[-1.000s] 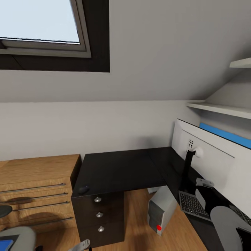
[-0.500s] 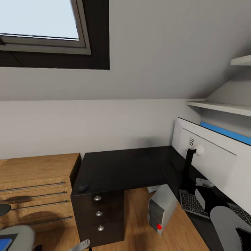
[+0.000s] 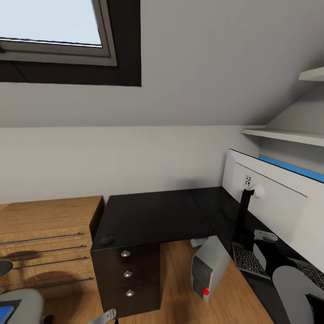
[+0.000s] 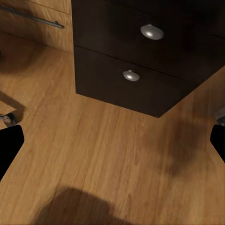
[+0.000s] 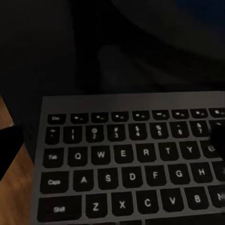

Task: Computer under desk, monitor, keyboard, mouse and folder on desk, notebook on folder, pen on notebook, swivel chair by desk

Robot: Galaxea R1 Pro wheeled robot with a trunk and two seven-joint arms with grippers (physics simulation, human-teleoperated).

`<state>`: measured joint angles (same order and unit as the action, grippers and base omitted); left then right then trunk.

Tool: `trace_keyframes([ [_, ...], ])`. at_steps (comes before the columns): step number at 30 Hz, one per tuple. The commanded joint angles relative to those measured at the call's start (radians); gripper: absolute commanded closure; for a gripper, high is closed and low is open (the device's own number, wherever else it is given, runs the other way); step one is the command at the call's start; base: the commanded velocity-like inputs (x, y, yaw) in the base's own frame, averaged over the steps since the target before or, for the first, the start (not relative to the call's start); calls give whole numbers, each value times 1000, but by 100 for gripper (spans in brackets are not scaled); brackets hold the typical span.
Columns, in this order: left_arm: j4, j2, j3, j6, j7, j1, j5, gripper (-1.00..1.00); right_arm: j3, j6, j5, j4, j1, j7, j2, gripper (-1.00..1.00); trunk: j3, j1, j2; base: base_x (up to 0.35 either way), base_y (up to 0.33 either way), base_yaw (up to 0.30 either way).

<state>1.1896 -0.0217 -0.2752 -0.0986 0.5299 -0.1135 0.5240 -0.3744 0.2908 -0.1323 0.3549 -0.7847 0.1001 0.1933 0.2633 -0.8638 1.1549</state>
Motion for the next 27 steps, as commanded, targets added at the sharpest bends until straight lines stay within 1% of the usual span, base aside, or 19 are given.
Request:
trace_keyframes([
  [1,2,0,-1,-4,5,0,4,-100,-6,6,-10,1,-1,-1,7,-100,4,-4,8,0,0,0],
  [5,2,0,-2,-4,6,0,5,-100,-6,4,-9,-2,-1,-1,36,-100,17,-19,36,0,0,0],
  [8,2,-1,-2,-4,6,0,5,-100,-6,4,-9,-3,-1,-2,43,-100,26,-31,57,0,0,0],
  [12,1,-1,-2,-4,7,0,5,-100,-6,4,-9,-3,-1,-2,46,-100,39,-46,85,0,0,0],
  [27,1,0,-2,-3,7,0,3,-100,-5,4,-9,-5,-1,-2,43,-100,86,-104,190,0,0,0],
])
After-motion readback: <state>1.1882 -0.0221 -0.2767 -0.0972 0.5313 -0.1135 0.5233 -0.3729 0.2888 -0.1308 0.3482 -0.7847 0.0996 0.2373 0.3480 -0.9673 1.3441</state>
